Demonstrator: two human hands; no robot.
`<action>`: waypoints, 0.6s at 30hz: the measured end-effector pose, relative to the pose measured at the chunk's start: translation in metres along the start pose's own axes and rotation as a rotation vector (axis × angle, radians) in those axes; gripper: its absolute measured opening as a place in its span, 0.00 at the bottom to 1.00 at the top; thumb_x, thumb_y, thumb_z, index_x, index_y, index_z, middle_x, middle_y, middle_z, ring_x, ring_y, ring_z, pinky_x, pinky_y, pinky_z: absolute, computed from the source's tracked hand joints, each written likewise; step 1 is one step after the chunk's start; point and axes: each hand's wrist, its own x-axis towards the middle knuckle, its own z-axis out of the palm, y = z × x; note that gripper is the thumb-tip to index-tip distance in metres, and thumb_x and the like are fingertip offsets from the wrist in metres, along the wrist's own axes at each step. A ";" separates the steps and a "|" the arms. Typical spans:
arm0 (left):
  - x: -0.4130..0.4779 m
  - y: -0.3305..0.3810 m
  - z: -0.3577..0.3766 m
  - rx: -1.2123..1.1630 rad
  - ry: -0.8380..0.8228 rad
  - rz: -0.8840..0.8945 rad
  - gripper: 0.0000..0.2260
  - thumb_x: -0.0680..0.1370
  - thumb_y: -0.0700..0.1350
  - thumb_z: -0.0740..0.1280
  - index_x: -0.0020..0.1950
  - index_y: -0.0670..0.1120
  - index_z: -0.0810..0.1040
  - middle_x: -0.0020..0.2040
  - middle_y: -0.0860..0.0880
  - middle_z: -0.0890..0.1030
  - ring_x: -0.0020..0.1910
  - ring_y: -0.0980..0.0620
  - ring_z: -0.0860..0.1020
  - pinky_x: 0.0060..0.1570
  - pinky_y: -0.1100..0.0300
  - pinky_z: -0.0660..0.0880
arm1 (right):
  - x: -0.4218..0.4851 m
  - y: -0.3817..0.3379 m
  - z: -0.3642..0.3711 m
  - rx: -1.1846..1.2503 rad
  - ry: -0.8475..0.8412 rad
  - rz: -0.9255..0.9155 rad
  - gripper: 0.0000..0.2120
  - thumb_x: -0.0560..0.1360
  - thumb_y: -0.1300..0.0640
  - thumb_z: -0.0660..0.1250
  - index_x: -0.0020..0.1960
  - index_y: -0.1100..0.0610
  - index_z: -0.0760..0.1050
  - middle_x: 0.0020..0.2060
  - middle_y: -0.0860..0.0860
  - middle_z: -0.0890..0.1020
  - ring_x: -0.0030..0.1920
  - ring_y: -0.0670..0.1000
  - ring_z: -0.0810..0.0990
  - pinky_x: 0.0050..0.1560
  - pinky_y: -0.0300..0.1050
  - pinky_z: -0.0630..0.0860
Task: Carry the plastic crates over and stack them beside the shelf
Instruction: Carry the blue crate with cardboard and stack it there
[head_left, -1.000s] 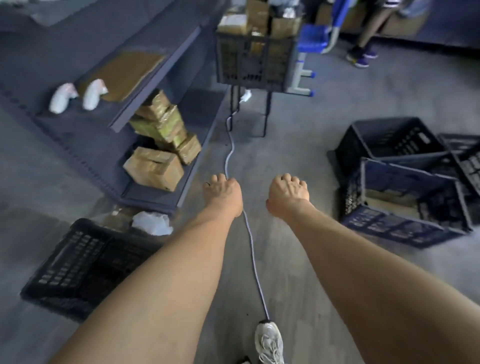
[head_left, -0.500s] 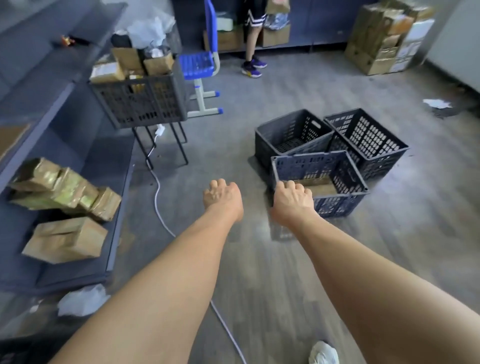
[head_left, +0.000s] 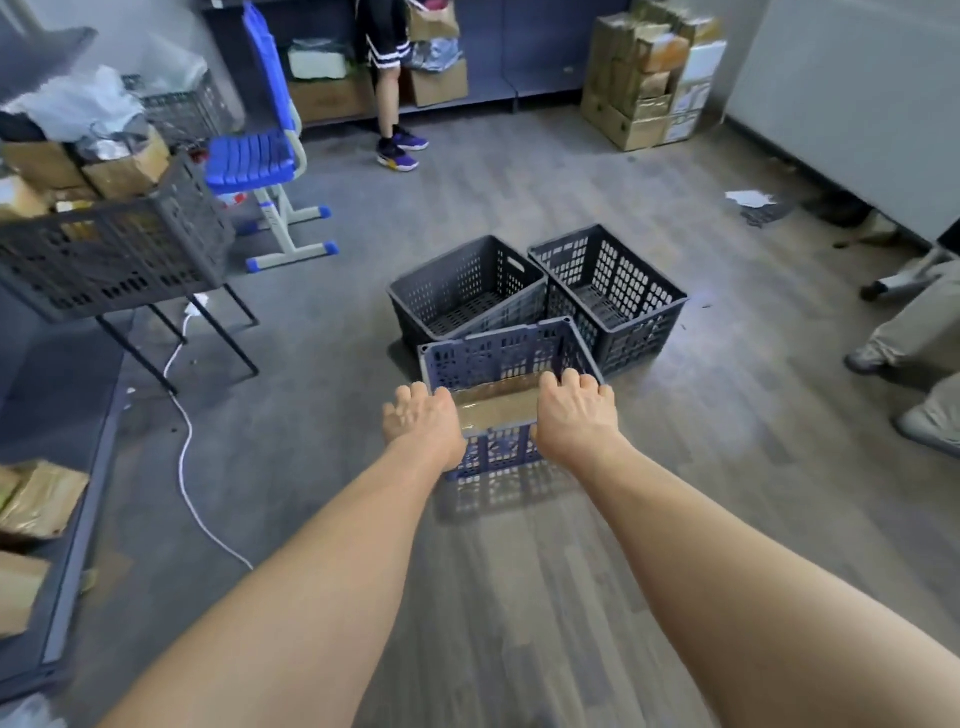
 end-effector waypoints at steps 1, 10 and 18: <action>0.004 0.011 0.000 0.000 -0.008 0.001 0.22 0.76 0.50 0.67 0.67 0.46 0.68 0.66 0.44 0.68 0.67 0.44 0.65 0.62 0.53 0.65 | 0.006 0.011 0.000 0.002 -0.007 0.008 0.21 0.77 0.54 0.63 0.67 0.58 0.64 0.66 0.58 0.69 0.67 0.60 0.67 0.65 0.54 0.65; 0.067 0.077 -0.012 -0.027 -0.067 -0.018 0.21 0.76 0.49 0.67 0.67 0.46 0.68 0.65 0.44 0.68 0.66 0.44 0.65 0.62 0.52 0.65 | 0.075 0.066 -0.012 -0.013 -0.015 0.010 0.21 0.77 0.55 0.62 0.68 0.58 0.65 0.66 0.58 0.69 0.67 0.59 0.67 0.66 0.54 0.65; 0.175 0.120 -0.039 -0.067 -0.067 -0.028 0.21 0.77 0.49 0.65 0.68 0.45 0.67 0.67 0.43 0.67 0.67 0.43 0.65 0.63 0.51 0.65 | 0.189 0.096 -0.039 -0.061 0.006 -0.043 0.22 0.76 0.55 0.63 0.68 0.59 0.65 0.66 0.58 0.70 0.67 0.60 0.67 0.66 0.54 0.64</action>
